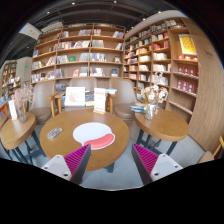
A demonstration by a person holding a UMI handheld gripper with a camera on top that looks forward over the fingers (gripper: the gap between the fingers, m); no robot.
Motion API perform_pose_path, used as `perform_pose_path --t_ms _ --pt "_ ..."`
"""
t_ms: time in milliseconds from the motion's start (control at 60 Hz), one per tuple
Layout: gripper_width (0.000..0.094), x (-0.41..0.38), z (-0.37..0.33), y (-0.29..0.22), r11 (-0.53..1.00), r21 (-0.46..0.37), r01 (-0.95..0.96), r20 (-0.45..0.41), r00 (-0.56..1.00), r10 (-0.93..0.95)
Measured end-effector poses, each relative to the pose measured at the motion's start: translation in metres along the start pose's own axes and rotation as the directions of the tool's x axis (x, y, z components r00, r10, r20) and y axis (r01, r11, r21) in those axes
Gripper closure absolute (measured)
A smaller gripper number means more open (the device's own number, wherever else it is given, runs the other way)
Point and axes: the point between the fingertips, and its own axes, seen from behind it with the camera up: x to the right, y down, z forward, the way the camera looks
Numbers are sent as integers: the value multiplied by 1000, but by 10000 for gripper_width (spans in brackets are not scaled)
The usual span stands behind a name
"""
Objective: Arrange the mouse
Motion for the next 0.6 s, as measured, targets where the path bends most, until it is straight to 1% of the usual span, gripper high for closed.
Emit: perform_pose_path --t_ms 17,150,233,433,600 --pt "81 -4 -3 12 1000 3 2 4 1000 -2" --pt "83 -45 9 15 1000 0 23 42 999 -23" --pt "84 -76 10 16 999 -9 32 81 996 -32" --pt "83 -166 6 29 998 -26 61 189 980 -55" --pt "82 -241 -7 42 996 -30 86 304 950 -73"
